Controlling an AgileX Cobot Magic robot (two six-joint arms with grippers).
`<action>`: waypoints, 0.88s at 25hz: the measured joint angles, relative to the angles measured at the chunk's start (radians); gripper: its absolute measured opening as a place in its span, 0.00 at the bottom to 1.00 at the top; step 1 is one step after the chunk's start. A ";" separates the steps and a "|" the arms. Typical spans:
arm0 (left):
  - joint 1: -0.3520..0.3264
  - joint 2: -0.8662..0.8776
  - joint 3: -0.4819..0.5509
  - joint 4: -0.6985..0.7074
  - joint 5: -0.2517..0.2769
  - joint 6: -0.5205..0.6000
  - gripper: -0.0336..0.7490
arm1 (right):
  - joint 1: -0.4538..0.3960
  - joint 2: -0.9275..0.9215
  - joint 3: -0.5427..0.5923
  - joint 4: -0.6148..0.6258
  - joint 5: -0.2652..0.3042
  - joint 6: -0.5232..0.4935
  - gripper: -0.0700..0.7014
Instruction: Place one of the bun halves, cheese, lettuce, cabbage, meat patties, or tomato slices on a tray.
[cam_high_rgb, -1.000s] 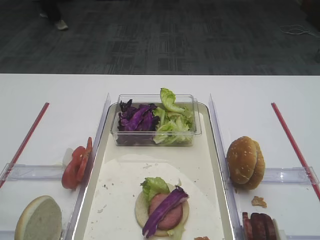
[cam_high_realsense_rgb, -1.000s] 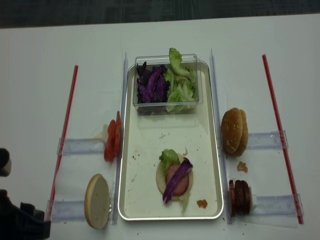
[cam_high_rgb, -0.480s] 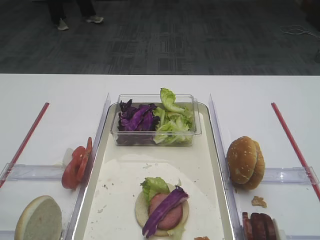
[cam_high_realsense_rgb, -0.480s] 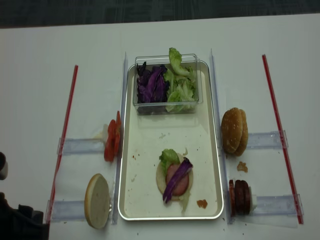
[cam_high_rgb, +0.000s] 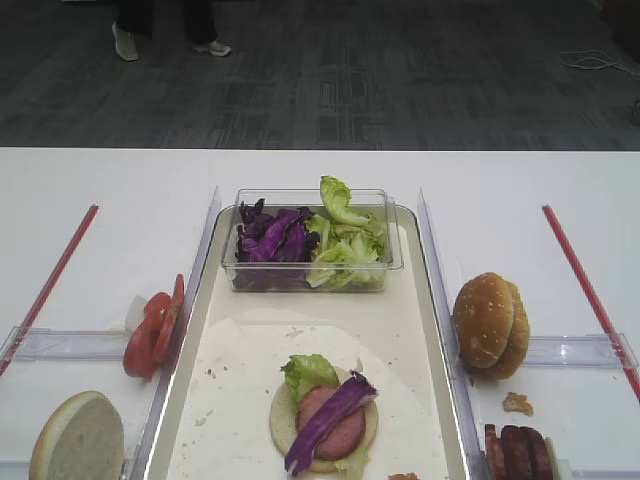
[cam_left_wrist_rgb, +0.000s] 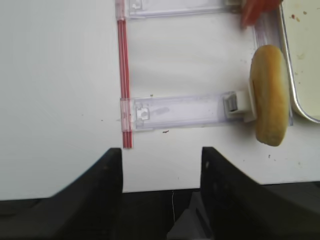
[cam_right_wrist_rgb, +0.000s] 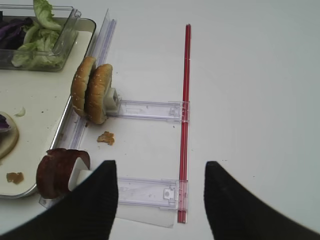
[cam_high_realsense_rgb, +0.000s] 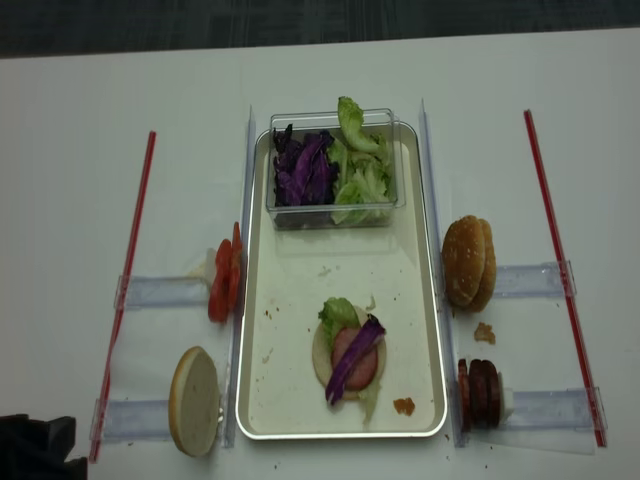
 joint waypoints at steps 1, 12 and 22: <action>0.000 -0.016 0.000 0.000 0.000 -0.002 0.48 | 0.000 0.000 0.000 0.000 0.000 0.000 0.62; 0.000 -0.180 0.000 0.002 0.007 -0.015 0.48 | 0.000 0.000 0.000 0.000 0.000 0.000 0.62; -0.017 -0.302 0.000 0.002 0.015 -0.025 0.48 | 0.000 0.000 0.000 0.000 0.000 0.000 0.62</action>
